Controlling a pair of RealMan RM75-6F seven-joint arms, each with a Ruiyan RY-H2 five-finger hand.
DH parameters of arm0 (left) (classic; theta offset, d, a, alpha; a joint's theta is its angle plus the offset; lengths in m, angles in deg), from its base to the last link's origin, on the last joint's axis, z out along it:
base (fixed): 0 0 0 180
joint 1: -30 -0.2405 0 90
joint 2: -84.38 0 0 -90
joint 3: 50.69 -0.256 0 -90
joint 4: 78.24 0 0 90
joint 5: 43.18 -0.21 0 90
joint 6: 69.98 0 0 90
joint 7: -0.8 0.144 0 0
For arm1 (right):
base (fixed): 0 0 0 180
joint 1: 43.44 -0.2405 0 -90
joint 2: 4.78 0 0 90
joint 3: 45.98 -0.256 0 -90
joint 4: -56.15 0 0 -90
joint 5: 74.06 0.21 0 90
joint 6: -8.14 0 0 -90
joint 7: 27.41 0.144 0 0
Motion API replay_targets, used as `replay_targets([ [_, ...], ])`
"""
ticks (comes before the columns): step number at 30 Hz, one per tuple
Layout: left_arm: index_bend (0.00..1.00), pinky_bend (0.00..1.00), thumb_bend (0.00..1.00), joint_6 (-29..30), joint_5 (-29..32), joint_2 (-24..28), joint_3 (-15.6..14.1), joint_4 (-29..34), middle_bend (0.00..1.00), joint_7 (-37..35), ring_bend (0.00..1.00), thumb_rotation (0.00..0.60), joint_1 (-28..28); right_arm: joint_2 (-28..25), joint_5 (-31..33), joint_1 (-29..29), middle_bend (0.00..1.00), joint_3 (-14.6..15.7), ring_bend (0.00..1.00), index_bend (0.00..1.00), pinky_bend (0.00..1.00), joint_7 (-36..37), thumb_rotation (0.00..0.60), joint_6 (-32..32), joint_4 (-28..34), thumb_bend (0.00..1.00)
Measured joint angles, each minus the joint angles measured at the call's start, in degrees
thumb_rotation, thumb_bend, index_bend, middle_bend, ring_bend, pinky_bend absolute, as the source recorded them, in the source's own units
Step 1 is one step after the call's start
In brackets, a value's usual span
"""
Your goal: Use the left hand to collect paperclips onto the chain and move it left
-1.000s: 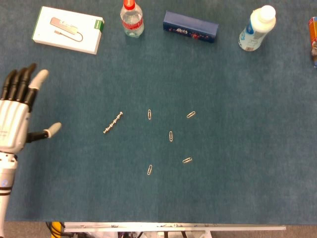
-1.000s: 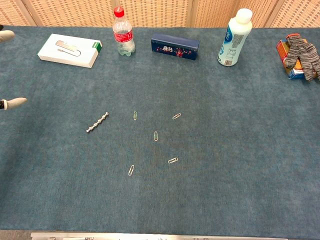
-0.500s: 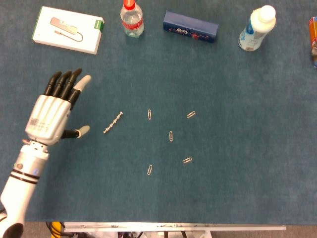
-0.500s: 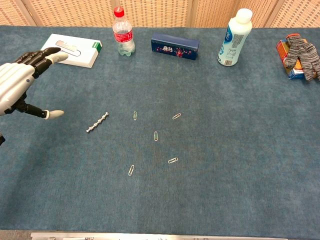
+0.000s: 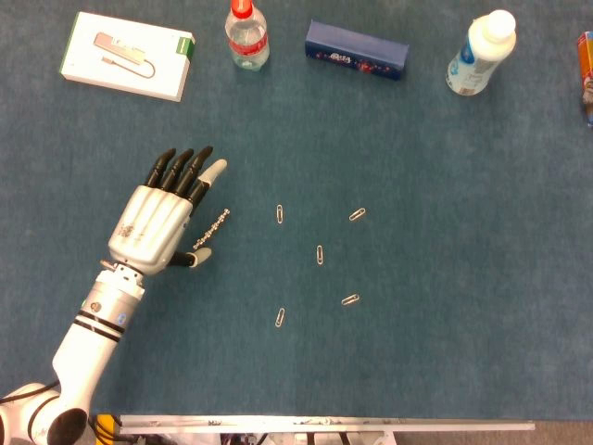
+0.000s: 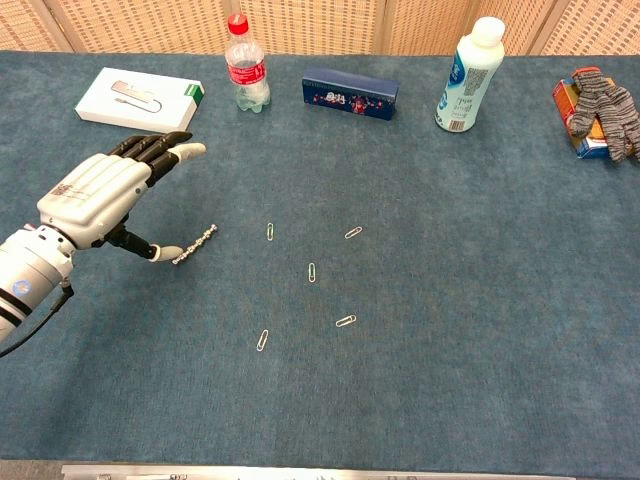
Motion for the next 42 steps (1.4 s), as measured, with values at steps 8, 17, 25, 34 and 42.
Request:
replay_targets([
  [8, 0.00, 0.00, 0.00, 0.3, 0.5, -2.5, 0.1, -2.6, 0.00, 1.6, 0.00, 0.600, 0.6, 0.4, 0.1, -0.2, 0.33, 0.0, 0.25, 0.53, 0.22, 0.5, 0.600, 0.5, -0.3, 0.36],
  [17, 0.00, 0.00, 0.00, -1.4, 3.7, -4.3, 0.8, -4.4, 0.00, 3.0, 0.00, 0.600, 1.7, 0.4, -0.4, -0.3, 0.33, 0.4, 0.25, 0.53, 0.22, 1.7, 0.600, 0.5, -0.5, 0.36],
  [25, 0.00, 0.00, 0.00, -3.1, 4.8, -6.6, 0.1, -7.4, 0.00, 2.6, 0.00, 0.600, 2.5, 0.2, -0.7, -0.4, 0.33, 0.7, 0.25, 0.53, 0.22, 2.1, 0.600, 0.6, -0.7, 0.36],
  [34, 0.00, 0.00, 0.00, -2.9, 4.5, -8.2, -0.5, -9.1, 0.00, 1.6, 0.00, 0.600, 2.9, 0.1, -1.1, -0.6, 0.33, 1.0, 0.25, 0.53, 0.22, 1.6, 0.600, 0.7, -0.2, 0.36],
  [42, 0.00, 0.00, 0.00, -2.9, 5.5, -8.9, -0.1, -11.1, 0.00, 0.5, 0.00, 0.600, 3.0, 0.2, -1.0, -0.6, 0.34, 1.1, 0.25, 0.53, 0.22, 1.7, 0.600, 0.9, -0.3, 0.36],
])
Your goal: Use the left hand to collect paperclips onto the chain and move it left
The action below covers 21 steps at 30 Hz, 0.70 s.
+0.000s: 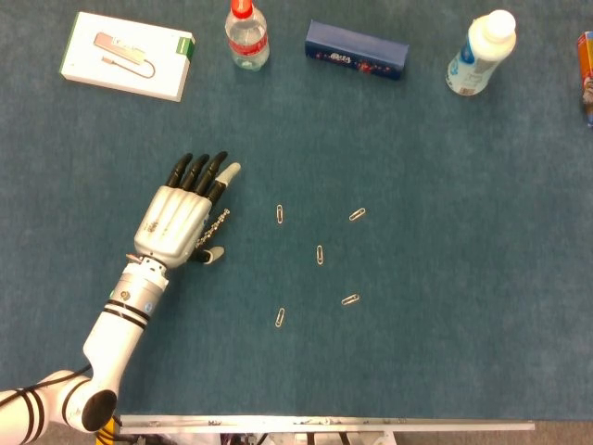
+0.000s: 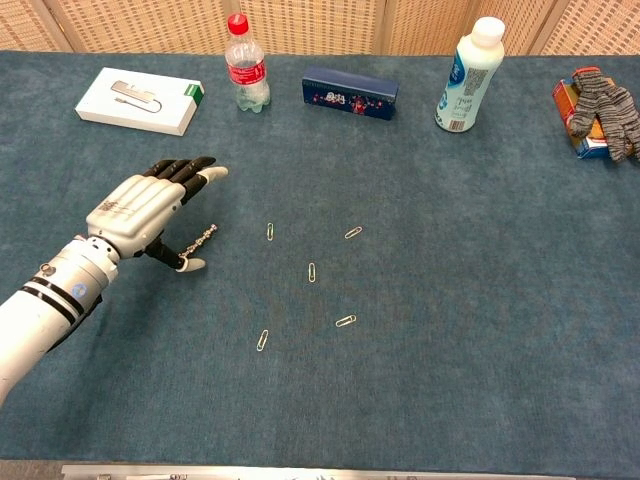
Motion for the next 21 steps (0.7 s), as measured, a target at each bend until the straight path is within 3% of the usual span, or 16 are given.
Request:
replay_targets([
  [13, 0.00, 0.00, 0.00, -0.6, 1.9, 0.6, -0.2, -1.4, 0.00, -0.9, 0.00, 0.600, -0.4, 0.0, 0.0, -0.3, 0.34, 0.2, 0.25, 0.53, 0.22, -0.7, 0.600, 0.7, 0.3, 0.36],
  [21, 0.00, 0.00, 0.00, 0.2, 3.2, 1.6, 1.3, -2.8, 0.00, -2.0, 0.00, 0.600, -0.7, -0.1, 0.0, -0.4, 0.34, 0.3, 0.25, 0.53, 0.22, -1.0, 0.600, 0.9, 0.5, 0.36],
])
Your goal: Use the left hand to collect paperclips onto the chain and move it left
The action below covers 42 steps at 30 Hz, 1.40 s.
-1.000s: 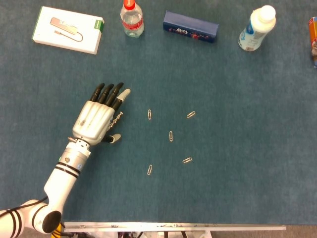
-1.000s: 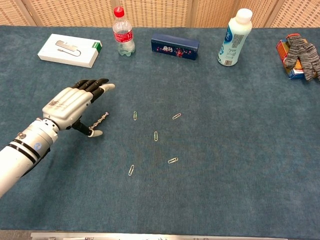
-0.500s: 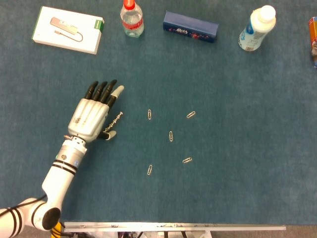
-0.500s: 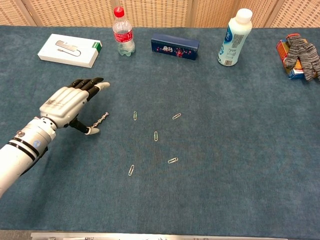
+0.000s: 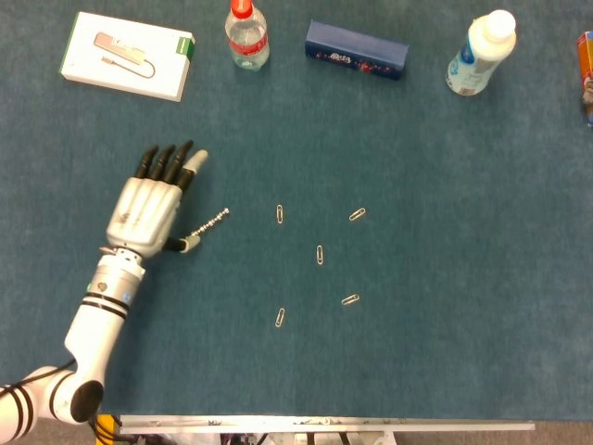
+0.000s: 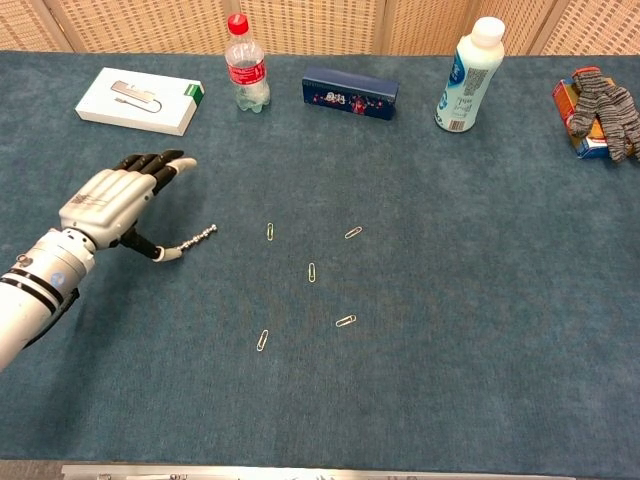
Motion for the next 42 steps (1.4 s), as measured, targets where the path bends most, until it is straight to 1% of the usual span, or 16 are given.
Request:
replay_targets([
  [7, 0.00, 0.00, 0.00, 0.7, 1.0, 1.6, 1.0, -0.4, 0.00, -0.8, 0.00, 0.600, -0.3, 0.0, 0.0, -0.1, 0.34, 0.0, 0.25, 0.53, 0.22, -0.1, 0.600, 0.1, 0.1, 0.36],
  [14, 0.00, 0.00, 0.00, 0.2, 0.7, 3.2, 0.4, 2.1, 0.00, -2.6, 0.00, 0.600, -0.5, -0.1, -0.1, -0.1, 0.34, 0.0, 0.25, 0.53, 0.22, -0.2, 0.600, 0.1, 0.4, 0.36],
  [21, 0.00, 0.00, 0.00, -0.5, 0.6, 2.4, -0.4, 2.1, 0.00, -1.1, 0.00, 0.600, 0.0, -0.3, 0.0, 0.0, 0.34, 0.1, 0.25, 0.53, 0.22, 0.0, 0.600, 0.1, 0.5, 0.36],
  [25, 0.00, 0.00, 0.00, -1.6, 1.2, 1.9, -0.2, 1.5, 0.00, -0.6, 0.00, 0.600, 0.4, -0.2, 0.1, -0.1, 0.34, 0.1, 0.25, 0.53, 0.22, 0.2, 0.600, 0.2, 0.3, 0.36],
  [36, 0.00, 0.00, 0.00, -3.5, 4.6, 0.4, 1.5, -2.6, 0.00, 0.5, 0.00, 0.600, 1.8, 0.2, 0.2, 0.0, 0.34, 0.1, 0.25, 0.53, 0.22, 1.0, 0.600, 0.1, -0.4, 0.36],
  [42, 0.00, 0.00, 0.00, -3.3, 5.8, 1.1, 2.7, -3.4, 0.00, -1.0, 0.00, 0.600, 1.8, 0.3, 0.1, -0.2, 0.34, 0.1, 0.25, 0.53, 0.22, 0.9, 0.600, 0.2, -0.4, 0.36],
])
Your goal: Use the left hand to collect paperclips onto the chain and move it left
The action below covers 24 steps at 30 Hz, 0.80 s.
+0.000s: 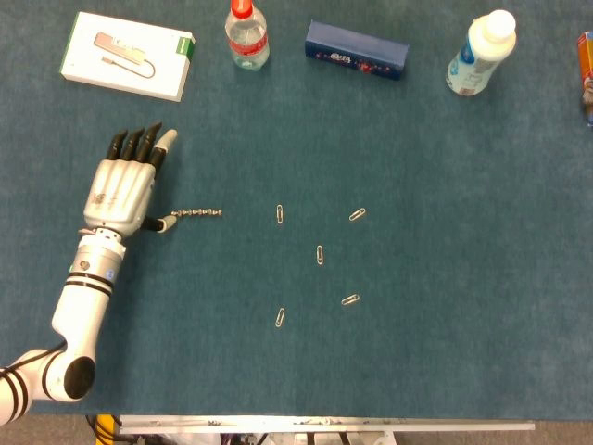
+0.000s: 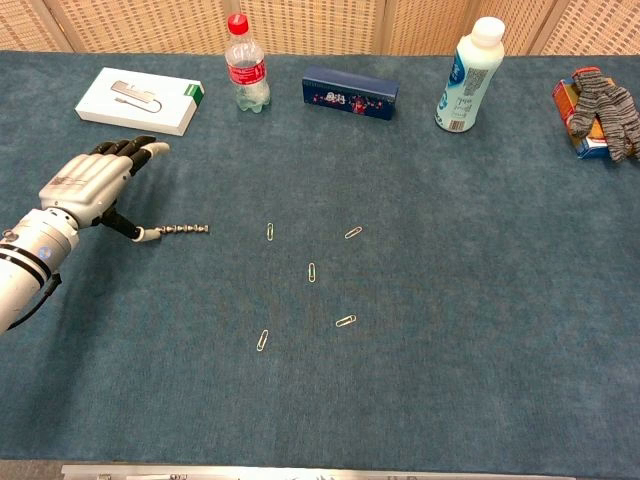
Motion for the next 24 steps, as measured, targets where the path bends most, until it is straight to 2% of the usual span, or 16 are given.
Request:
replay_targets([
  [11, 0.00, 0.00, 0.00, 1.9, -2.1, 2.3, -0.9, 3.6, 0.00, -2.4, 0.00, 0.600, -1.0, -0.2, -0.1, -0.1, 0.34, 0.0, 0.25, 0.53, 0.22, -0.5, 0.600, 0.1, 0.6, 0.36],
  [22, 0.00, 0.00, 0.00, 1.4, -2.9, 4.0, -2.3, 6.7, 0.00, -1.0, 0.00, 0.600, -0.8, -0.1, -0.1, -0.2, 0.34, 0.0, 0.25, 0.53, 0.22, -0.3, 0.600, -0.1, 0.5, 0.36],
  [24, 0.05, 0.00, 0.00, 1.2, -2.9, 4.5, -2.5, 7.7, 0.00, -0.8, 0.00, 0.600, -0.8, 0.0, -0.2, -0.1, 0.34, -0.1, 0.25, 0.53, 0.22, -0.1, 0.600, -0.3, 0.3, 0.36],
])
